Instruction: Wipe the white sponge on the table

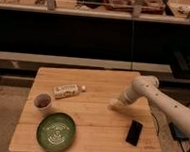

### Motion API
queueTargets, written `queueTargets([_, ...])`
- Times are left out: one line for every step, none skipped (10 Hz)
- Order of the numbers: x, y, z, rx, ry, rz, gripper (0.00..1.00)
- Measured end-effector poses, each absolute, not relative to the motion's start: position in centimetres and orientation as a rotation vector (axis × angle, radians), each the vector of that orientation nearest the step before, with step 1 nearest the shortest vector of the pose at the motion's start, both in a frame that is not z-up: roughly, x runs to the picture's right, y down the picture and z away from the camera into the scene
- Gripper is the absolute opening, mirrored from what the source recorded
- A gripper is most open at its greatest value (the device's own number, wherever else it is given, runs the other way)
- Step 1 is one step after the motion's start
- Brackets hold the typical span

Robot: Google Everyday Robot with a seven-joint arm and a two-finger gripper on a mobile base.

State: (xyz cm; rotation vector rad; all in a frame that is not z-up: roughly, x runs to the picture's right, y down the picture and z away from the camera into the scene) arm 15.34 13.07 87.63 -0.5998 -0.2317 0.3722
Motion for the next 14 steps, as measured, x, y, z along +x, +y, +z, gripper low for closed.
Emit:
queueTargets([13.9, 13.2, 87.6, -0.605, -0.231, 0.340, 0.03])
queueTargets([11.5, 13.6, 87.8, -0.622, -0.231, 0.299, 0.03])
queueTargets([8.7, 14.7, 88.7, -0.653, -0.243, 0.253, 0.03])
queueTargets([7.9, 15.4, 89.4, -0.664, -0.242, 0.232, 0.03])
queueTargets([6.8, 15.7, 90.1, -0.676, -0.254, 0.210, 0.03])
queueTargets([6.2, 15.8, 90.3, -0.677, -0.262, 0.196, 0.03])
queueTargets([6.3, 15.9, 90.2, -0.676, -0.264, 0.195, 0.03])
queueTargets([6.4, 15.9, 90.0, -0.679, -0.261, 0.190, 0.03])
queueTargets([6.4, 16.0, 89.8, -0.682, -0.257, 0.181, 0.03])
queueTargets([6.5, 16.1, 89.7, -0.686, -0.257, 0.182, 0.03])
queueTargets([6.5, 16.1, 89.6, -0.688, -0.256, 0.182, 0.03])
queueTargets([6.6, 16.1, 89.6, -0.690, -0.257, 0.185, 0.03])
queueTargets([6.6, 16.1, 89.5, -0.691, -0.258, 0.187, 0.03])
queueTargets([6.6, 16.1, 89.5, -0.691, -0.258, 0.187, 0.03])
